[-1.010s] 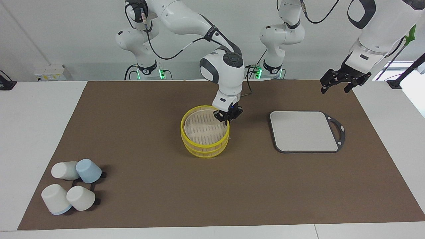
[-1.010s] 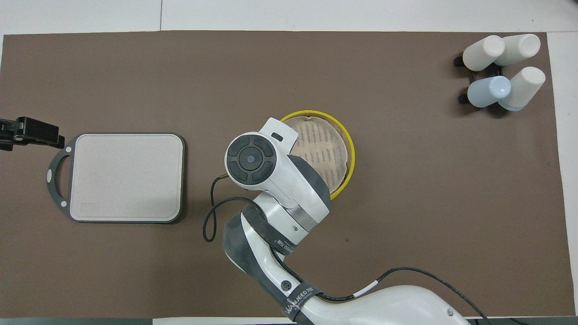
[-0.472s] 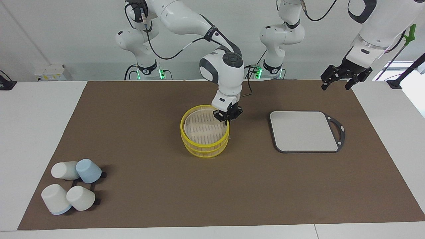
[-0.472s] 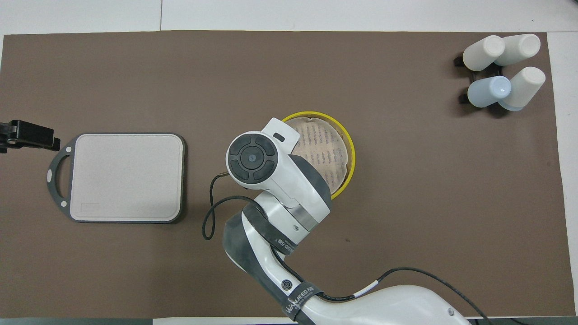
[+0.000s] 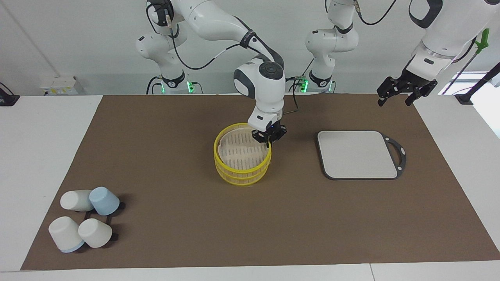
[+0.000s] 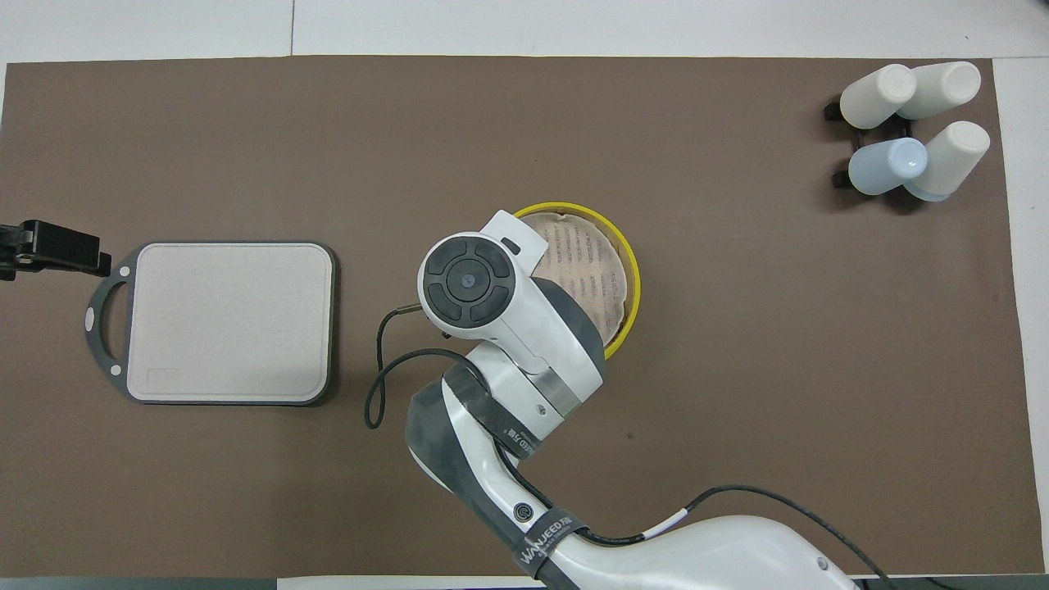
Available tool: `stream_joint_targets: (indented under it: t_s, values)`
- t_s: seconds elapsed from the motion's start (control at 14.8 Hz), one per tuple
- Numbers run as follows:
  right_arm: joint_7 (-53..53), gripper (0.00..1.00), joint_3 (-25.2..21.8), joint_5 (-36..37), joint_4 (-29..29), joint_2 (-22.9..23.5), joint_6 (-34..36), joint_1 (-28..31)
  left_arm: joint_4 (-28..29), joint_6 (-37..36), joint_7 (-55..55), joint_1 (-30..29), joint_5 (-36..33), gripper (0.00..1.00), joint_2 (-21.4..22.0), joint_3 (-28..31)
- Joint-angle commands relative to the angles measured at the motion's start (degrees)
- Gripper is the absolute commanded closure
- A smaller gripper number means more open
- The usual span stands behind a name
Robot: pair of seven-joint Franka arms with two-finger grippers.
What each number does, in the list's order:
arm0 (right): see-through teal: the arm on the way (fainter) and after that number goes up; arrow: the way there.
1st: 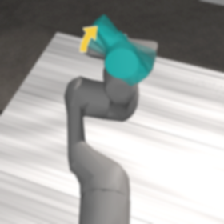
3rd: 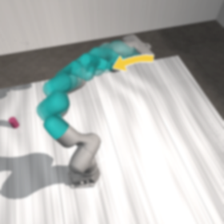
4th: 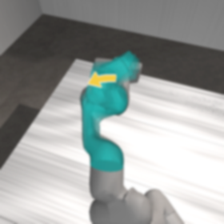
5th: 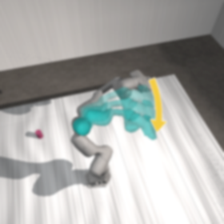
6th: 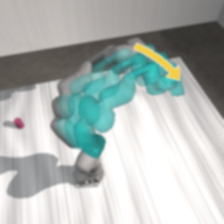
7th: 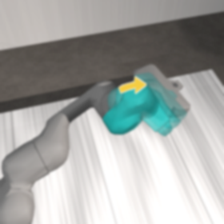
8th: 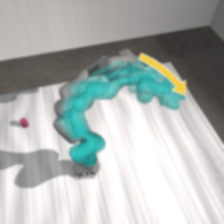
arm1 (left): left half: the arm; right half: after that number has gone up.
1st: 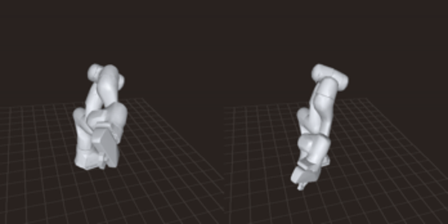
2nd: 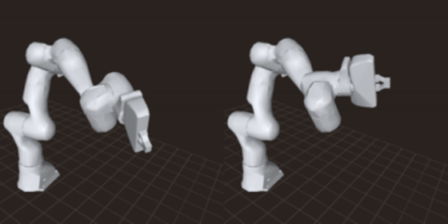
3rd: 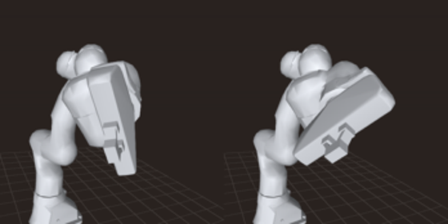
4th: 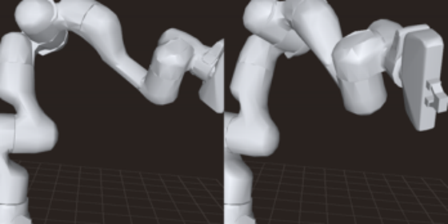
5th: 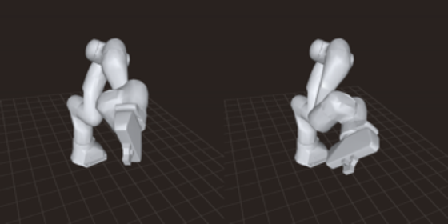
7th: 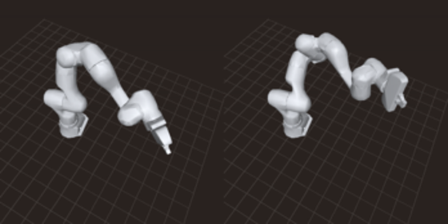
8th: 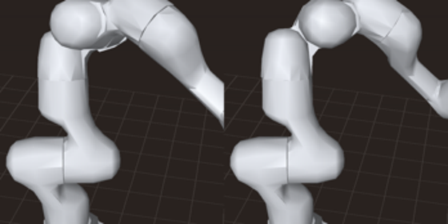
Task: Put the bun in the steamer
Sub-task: 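Lower the lid onto the steamer with the right gripper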
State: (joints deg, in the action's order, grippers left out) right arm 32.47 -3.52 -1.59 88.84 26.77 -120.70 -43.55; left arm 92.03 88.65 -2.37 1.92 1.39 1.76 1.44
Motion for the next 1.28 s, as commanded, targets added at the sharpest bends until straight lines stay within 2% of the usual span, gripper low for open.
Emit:
stream_joint_targets:
  t_s: [0.0,0.54,1.08,1.15,1.21]
  values:
    - [1.81,1.00,0.61,-1.75,2.57,-0.41,-2.35,0.22,2.11,-0.58,-1.06,0.28,-0.16,0.00,2.02,0.05]
    - [1.98,1.00,0.61,-1.75,2.92,-1.02,1.34,0.13,2.63,-0.40,-2.38,0.72,-0.16,0.00,2.28,0.14]
    - [2.07,1.00,0.61,-1.83,3.80,-1.11,0.29,0.13,2.72,-0.23,-2.38,0.72,-0.16,0.00,2.28,0.14]
    - [2.07,0.70,0.61,-1.92,3.71,-1.11,0.20,0.22,2.72,-0.23,-2.38,0.72,-0.16,0.00,2.28,0.14]
    - [2.07,0.11,0.61,-1.92,3.71,-1.11,0.11,0.14,2.63,-0.23,-2.38,0.72,-0.16,0.00,2.28,0.14]
